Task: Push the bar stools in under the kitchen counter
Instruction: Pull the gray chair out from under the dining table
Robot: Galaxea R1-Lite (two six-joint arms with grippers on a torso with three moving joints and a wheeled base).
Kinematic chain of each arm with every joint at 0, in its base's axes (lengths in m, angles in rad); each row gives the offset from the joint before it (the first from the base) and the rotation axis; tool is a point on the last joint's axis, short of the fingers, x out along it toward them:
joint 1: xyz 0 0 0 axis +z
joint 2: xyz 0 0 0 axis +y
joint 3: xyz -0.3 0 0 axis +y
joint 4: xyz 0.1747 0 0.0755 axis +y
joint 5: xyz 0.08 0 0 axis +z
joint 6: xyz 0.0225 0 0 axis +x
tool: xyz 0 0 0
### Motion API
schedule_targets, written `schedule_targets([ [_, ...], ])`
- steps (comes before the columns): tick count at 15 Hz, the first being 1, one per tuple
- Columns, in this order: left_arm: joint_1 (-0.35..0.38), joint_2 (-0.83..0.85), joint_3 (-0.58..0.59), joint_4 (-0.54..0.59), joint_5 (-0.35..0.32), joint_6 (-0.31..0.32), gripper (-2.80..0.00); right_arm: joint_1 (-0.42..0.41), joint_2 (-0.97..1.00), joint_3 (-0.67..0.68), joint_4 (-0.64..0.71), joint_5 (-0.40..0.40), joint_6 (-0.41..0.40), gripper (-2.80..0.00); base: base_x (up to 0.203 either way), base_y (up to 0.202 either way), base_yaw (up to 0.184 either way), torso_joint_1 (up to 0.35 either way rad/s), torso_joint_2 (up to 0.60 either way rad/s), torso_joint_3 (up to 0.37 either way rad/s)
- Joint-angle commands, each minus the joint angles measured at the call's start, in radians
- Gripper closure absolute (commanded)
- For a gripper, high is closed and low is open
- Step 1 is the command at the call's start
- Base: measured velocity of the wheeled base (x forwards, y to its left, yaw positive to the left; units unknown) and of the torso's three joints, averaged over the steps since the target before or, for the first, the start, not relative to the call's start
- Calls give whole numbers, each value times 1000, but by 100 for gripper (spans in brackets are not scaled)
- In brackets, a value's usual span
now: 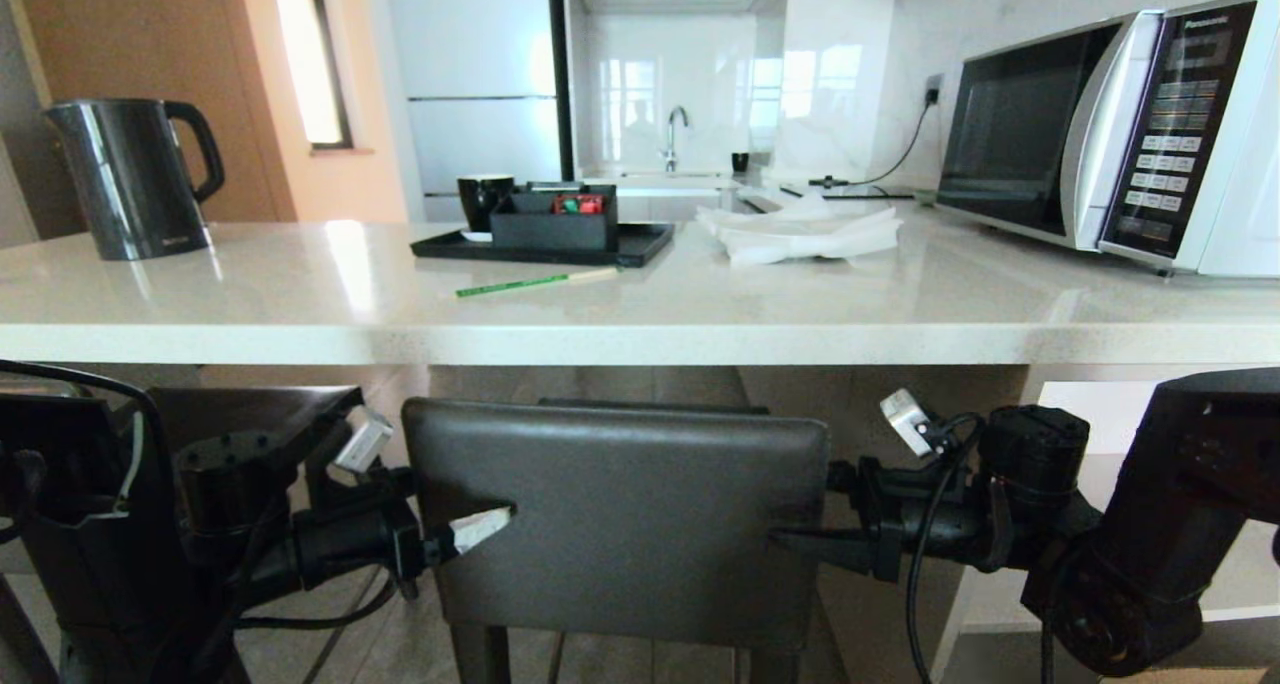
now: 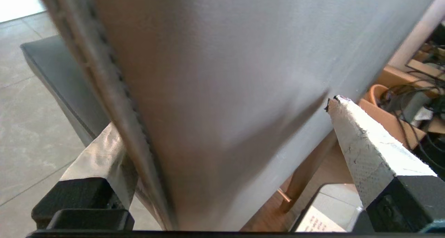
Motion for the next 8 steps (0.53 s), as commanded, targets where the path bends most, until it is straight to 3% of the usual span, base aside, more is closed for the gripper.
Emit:
schedule_targets([
  [1, -7, -28, 15, -9, -14, 7, -280, -11, 4, -17, -9, -8, 16, -280, 0, 0, 0, 0, 0, 0],
  [5, -39, -34, 64, -9, 37, 69, -280, -4, 1, -17, -9, -8, 37, -280, 0, 0, 0, 0, 0, 0],
  [8, -28, -33, 68, -9, 63, 73, -280, 4, -1, -11, -9, -6, 34, -280, 0, 0, 0, 0, 0, 0],
])
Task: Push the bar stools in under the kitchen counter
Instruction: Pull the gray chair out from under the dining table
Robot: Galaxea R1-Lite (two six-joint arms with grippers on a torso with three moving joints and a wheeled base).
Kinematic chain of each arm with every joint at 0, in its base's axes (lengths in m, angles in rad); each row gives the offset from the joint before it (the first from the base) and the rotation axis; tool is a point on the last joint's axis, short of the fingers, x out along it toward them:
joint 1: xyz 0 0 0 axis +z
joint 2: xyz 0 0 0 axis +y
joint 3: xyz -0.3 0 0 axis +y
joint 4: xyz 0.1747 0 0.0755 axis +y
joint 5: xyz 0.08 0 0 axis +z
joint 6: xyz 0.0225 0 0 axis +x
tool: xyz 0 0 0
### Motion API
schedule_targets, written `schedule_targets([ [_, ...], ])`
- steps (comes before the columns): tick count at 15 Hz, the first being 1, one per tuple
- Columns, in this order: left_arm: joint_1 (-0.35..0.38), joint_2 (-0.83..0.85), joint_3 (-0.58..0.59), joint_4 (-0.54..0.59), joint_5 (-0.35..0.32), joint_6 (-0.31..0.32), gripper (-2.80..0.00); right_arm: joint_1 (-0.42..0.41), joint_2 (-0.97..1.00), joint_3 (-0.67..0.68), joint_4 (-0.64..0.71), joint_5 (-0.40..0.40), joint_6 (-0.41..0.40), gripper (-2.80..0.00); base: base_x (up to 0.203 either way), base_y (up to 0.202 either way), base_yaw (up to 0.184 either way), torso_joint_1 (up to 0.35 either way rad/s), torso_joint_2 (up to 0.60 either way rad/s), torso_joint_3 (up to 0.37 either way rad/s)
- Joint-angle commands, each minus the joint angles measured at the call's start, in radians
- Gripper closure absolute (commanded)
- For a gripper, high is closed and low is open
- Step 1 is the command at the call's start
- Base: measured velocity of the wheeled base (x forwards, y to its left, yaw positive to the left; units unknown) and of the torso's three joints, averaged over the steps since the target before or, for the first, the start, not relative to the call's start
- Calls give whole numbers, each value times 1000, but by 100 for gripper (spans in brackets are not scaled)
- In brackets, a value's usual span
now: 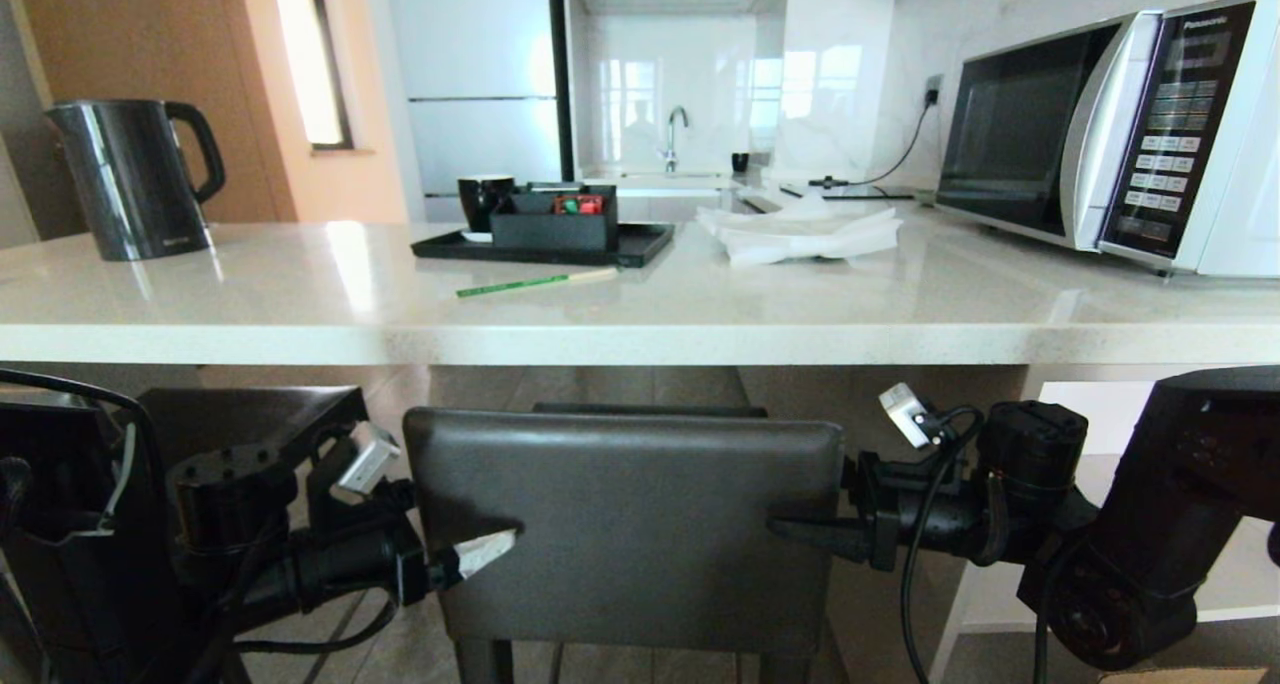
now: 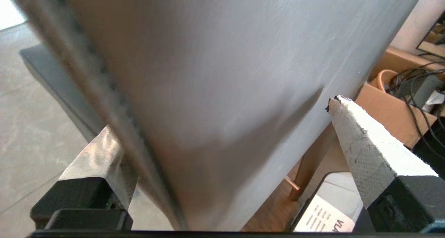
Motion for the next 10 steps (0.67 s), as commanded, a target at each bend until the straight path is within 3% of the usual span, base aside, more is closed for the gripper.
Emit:
schedule_targets([
  [1, 10, -4, 1, -9, -1, 0, -280, 10, -8, 3, -9, 6, 0, -280, 0, 0, 0, 0, 0, 0],
  [7, 13, 4, 10, -9, 1, 48, -280, 30, -14, 29, -9, 3, -5, -280, 0, 0, 0, 0, 0, 0],
  [10, 7, 4, 7, -9, 2, 51, -280, 29, -19, 34, -9, 2, -4, -280, -146, 0, 0, 5, 1, 1],
])
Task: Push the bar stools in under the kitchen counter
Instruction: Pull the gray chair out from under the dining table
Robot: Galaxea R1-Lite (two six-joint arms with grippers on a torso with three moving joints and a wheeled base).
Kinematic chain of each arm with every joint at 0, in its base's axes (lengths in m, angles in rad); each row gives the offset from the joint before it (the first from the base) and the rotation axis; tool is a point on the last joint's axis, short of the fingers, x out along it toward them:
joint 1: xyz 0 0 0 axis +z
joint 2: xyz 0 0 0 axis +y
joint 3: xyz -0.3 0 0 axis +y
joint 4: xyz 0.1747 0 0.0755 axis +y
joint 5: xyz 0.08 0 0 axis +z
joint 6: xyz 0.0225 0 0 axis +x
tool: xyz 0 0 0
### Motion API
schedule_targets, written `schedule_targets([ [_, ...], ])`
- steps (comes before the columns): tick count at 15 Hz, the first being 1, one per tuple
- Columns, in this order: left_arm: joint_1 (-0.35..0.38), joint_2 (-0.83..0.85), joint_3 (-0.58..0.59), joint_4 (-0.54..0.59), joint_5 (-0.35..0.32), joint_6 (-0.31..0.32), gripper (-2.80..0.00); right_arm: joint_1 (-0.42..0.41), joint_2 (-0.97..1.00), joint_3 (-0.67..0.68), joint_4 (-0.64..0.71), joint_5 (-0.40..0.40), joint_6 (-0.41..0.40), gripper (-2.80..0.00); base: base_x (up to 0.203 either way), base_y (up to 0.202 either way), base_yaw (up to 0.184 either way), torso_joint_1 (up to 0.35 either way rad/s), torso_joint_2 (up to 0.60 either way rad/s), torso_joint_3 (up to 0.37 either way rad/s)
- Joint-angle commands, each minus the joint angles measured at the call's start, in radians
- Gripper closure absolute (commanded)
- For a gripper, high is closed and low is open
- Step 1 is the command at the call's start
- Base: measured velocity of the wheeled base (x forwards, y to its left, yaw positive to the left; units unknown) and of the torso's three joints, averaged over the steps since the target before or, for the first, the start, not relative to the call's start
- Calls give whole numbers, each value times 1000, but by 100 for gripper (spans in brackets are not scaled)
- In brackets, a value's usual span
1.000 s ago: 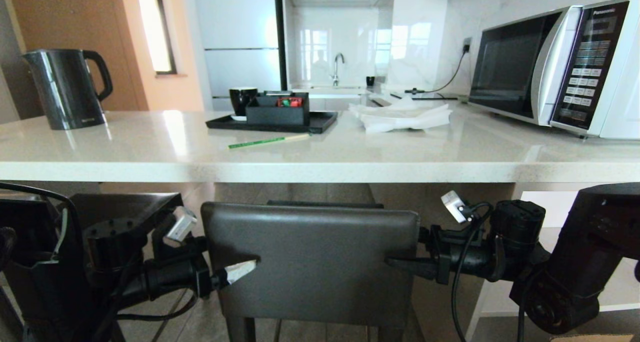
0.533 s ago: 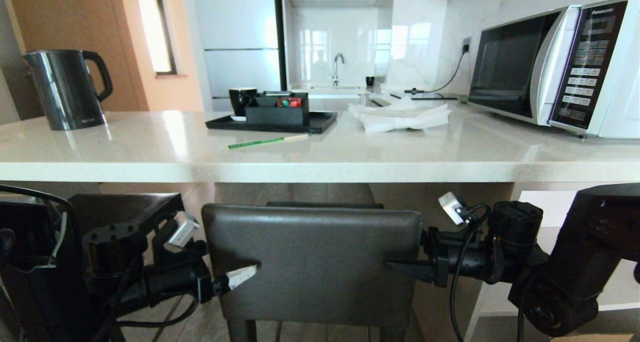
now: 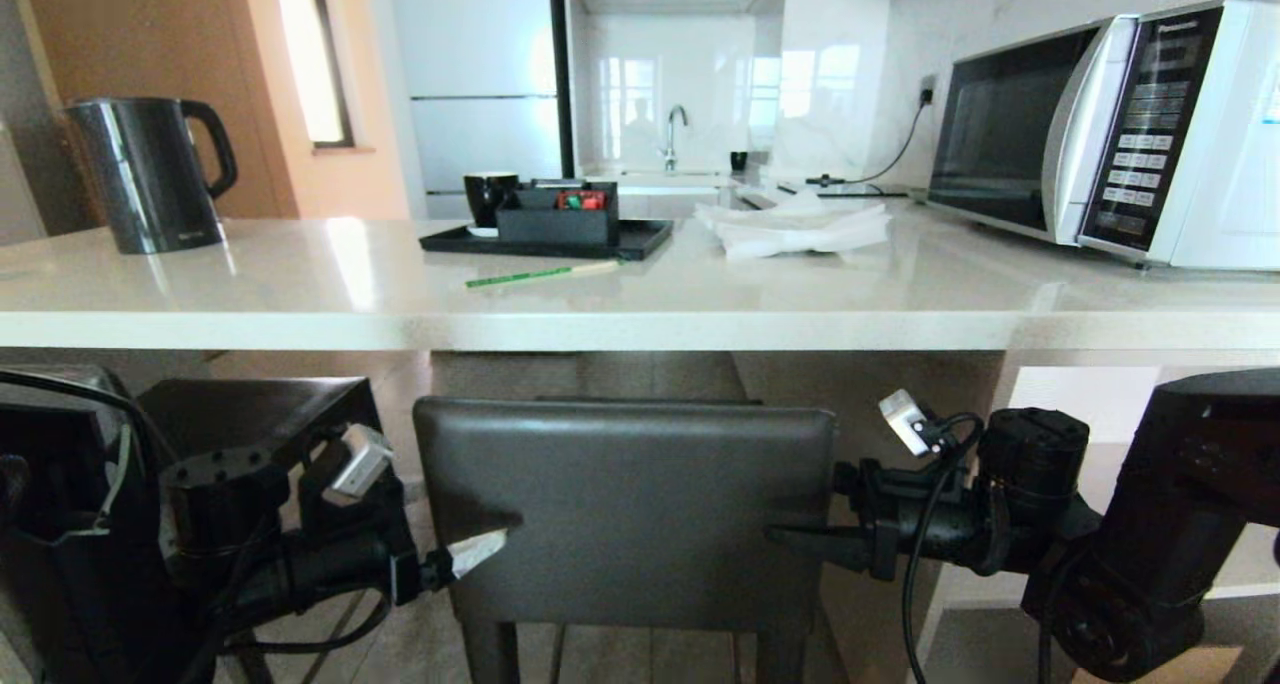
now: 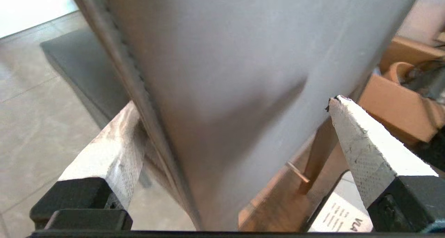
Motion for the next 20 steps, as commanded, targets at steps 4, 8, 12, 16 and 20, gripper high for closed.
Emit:
schedule_targets([
  [4, -7, 1, 3, -8, -9, 1, -280, 2, -10, 10, -8, 10, 3, -280, -193, 0, -2, 3, 5, 4],
  [8, -10, -4, 7, -8, -9, 3, -280, 3, -11, 10, -8, -2, 1, -280, -192, 0, -2, 3, 5, 6],
  [12, -14, -5, 28, -8, -9, 45, -280, 6, -22, 25, -8, 0, 0, -280, -193, 0, -2, 2, 3, 3],
  [16, -14, -12, 31, -8, -3, 45, -280, 6, -36, 38, -8, -2, 0, -280, -194, 0, -2, 3, -1, 3],
  [20, -10, -18, 34, -8, -1, 45, -280, 6, -42, 39, -8, -2, 0, -280, -194, 0, -1, 3, -2, 2],
])
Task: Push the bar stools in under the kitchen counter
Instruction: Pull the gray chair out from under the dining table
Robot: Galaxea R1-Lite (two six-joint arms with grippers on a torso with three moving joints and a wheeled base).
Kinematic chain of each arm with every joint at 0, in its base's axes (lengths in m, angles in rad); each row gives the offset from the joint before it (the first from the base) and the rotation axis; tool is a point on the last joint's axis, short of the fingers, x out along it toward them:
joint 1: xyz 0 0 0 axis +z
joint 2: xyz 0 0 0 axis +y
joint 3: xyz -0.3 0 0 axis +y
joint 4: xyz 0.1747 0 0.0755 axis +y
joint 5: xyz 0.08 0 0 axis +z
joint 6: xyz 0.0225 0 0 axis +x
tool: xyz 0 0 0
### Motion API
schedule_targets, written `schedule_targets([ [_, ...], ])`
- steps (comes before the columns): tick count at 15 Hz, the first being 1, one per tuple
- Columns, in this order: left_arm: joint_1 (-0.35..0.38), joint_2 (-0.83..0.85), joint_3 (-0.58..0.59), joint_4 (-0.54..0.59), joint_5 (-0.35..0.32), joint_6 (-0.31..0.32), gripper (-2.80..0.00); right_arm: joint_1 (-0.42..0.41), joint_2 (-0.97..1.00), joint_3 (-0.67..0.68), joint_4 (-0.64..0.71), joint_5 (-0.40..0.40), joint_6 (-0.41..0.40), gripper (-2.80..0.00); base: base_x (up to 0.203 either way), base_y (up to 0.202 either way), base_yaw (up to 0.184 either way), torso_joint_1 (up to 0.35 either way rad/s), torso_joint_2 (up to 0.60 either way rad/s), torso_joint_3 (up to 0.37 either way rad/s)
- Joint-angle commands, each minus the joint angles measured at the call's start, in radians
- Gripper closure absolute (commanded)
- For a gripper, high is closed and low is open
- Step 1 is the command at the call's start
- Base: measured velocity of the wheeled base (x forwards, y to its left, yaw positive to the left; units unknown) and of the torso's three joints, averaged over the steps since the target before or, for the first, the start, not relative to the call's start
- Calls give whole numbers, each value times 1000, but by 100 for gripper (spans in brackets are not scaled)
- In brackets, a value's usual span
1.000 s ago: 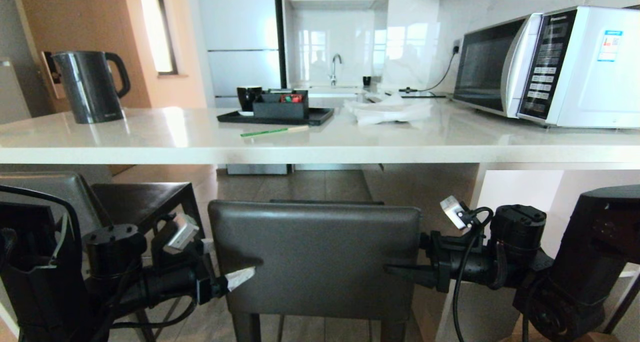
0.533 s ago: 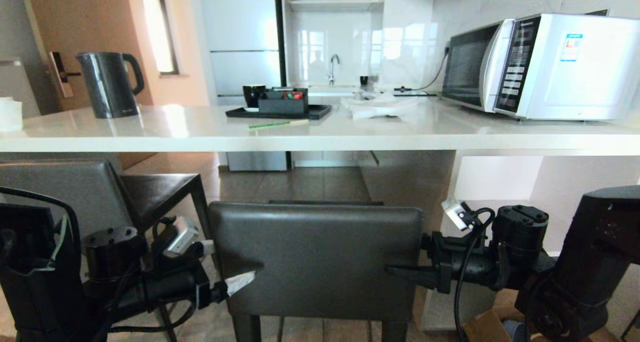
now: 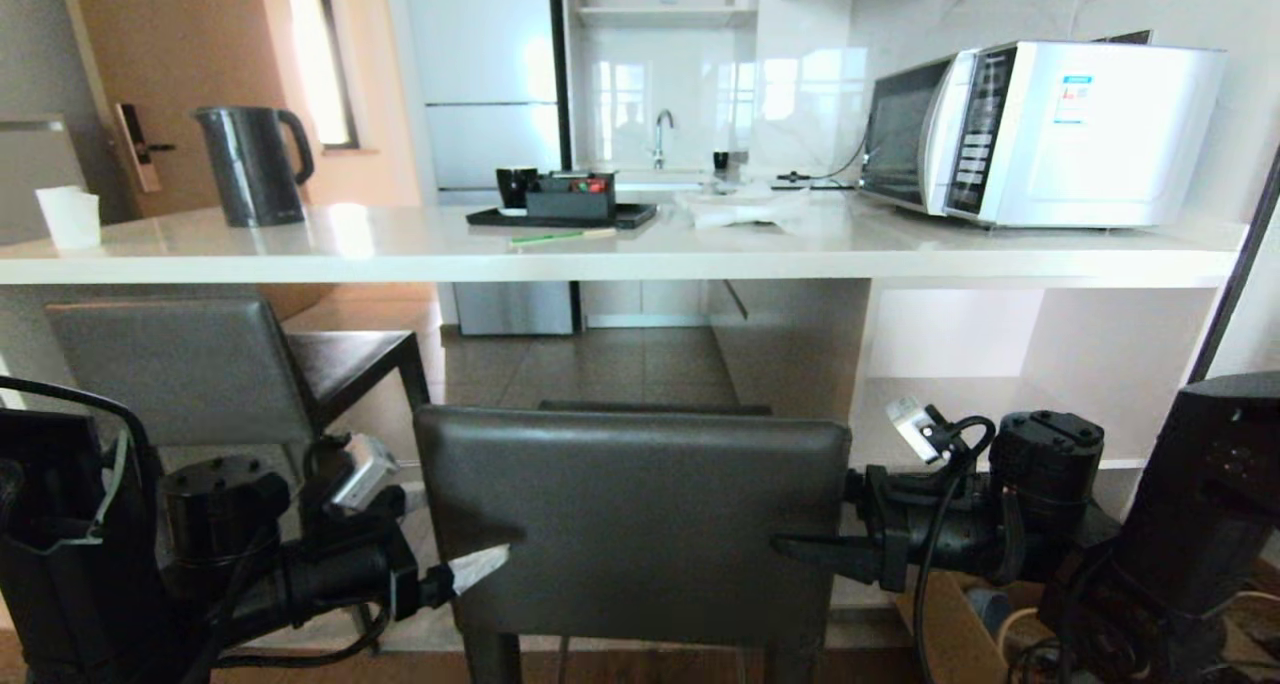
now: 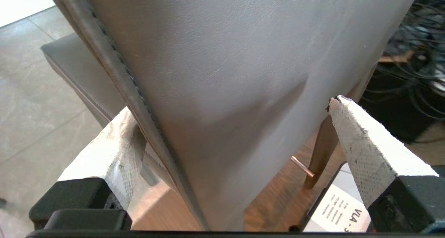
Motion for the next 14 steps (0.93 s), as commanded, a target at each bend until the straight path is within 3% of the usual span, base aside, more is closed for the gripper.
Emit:
schedule_targets([
  [1, 2, -3, 0, -10, 3, 1, -280, 0, -8, 3, -10, 5, 1, -280, -197, 0, -2, 1, 2, 1],
  [5, 3, -2, 0, -10, 22, 1, -280, 0, -11, 8, -10, 1, 1, -280, -171, 0, -2, 0, 0, 4],
  [11, 3, -14, 4, -10, 22, 1, -280, 0, -27, 11, -10, -3, 1, -280, 0, 0, 0, 0, 0, 0],
  [14, -20, -40, 17, -10, 71, -6, -280, 0, -47, 18, -10, -85, 14, -280, 0, 0, 0, 0, 0, 0],
])
